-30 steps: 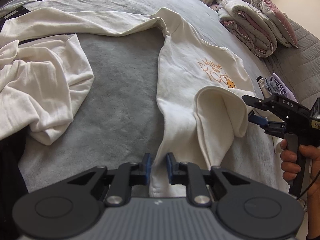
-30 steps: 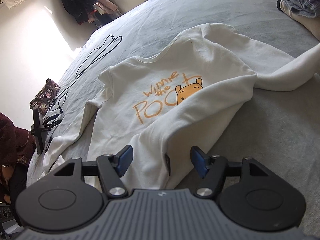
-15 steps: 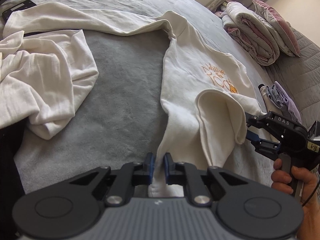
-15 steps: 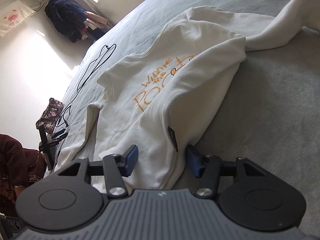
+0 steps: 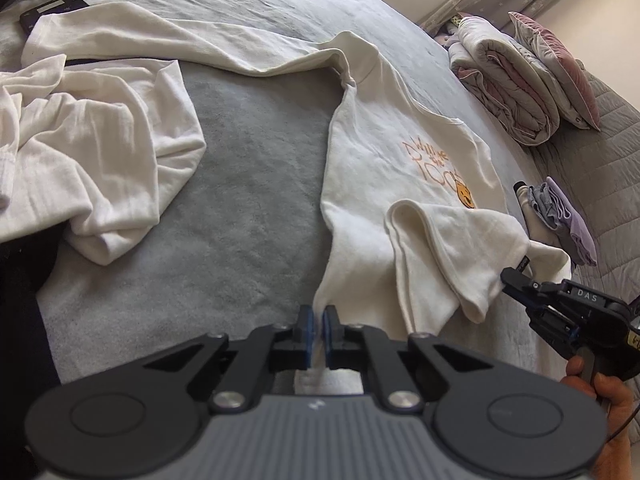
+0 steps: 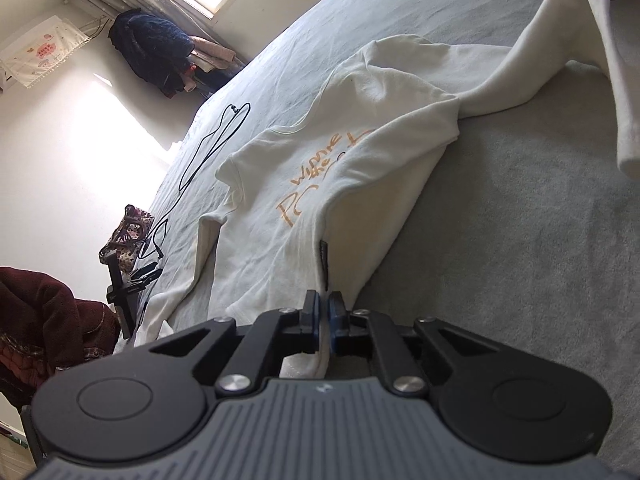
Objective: Fold clothes
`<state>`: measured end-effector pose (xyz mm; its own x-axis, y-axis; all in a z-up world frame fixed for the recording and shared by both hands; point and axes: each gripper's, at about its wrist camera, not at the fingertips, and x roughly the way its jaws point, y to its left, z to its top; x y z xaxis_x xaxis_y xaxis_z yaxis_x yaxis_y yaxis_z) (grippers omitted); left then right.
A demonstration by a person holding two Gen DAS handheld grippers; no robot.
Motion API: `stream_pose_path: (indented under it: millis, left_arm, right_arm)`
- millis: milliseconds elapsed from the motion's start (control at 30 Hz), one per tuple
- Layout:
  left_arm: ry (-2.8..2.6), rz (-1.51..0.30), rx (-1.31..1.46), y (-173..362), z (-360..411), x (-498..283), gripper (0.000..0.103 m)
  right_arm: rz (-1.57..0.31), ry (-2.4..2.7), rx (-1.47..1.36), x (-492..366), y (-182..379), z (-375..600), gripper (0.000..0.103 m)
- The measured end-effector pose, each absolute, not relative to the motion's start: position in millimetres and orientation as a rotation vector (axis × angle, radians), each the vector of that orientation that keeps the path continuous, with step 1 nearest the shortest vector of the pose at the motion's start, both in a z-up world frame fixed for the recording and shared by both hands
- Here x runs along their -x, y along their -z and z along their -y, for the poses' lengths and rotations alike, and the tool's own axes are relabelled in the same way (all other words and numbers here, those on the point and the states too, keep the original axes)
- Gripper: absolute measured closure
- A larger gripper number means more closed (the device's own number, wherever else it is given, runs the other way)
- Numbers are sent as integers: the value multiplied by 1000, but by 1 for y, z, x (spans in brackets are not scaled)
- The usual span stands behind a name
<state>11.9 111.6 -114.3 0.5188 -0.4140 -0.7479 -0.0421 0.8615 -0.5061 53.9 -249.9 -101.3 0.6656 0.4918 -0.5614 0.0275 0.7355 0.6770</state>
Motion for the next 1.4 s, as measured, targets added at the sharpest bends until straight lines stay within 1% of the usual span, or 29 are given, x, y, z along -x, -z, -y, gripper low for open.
stream_pose_path:
  millis: [167,233,300,333,367,400,433,867,933,1100,1167,1233,1267,1300,1400]
  left_arm:
    - [227,-1015,515,117,-111,-13,98]
    - [228,-1014,521,118,-112,-13,98]
    - [230,-1011,534,120,-114,-12,98]
    - [231,-1010,541,120,-115,-12,98]
    - [233,-1008,547,121,-116,-11,98]
    - [235,-1007,552,122,-116,-11,98]
    - [238,-1005,556,122,-117,-11,98]
    - [280,-999,589,132,-123,-13,97]
    - [283,-998,593,133,-124,-13,97]
    - [286,-999,601,134,-124,-14,96]
    - [284,-999,601,133,-124,-13,96]
    - [282,-1000,602,133,-124,-14,96]
    - [281,-1000,603,133,-124,-14,96]
    - [280,-1001,605,133,-124,-14,96]
    - [276,-1003,609,134,-124,-14,96]
  right_arm:
    - [-797,-288,-694,-49,93,257,95]
    - [-793,-280,-695,-50,91,258,87]
    - [-788,-270,-693,-51,90,259,86]
    - [-786,-263,-690,-52,90,258,82]
    - [-783,-254,-687,-53,90,257,74]
    - [-776,-246,-683,-54,89,256,54]
    - [-767,-241,-679,-54,89,255,47]
    - [-746,-238,-588,-86,94,212,47]
    - [-748,-252,-591,-87,96,208,50]
    - [-766,-259,-646,-86,105,208,54]
    - [-773,-261,-670,-86,109,208,59]
    - [-779,-265,-693,-84,111,211,73]
    - [-781,-268,-708,-83,111,213,76]
    - [-784,-270,-724,-82,111,215,85]
    - [-779,-275,-752,-75,109,226,94]
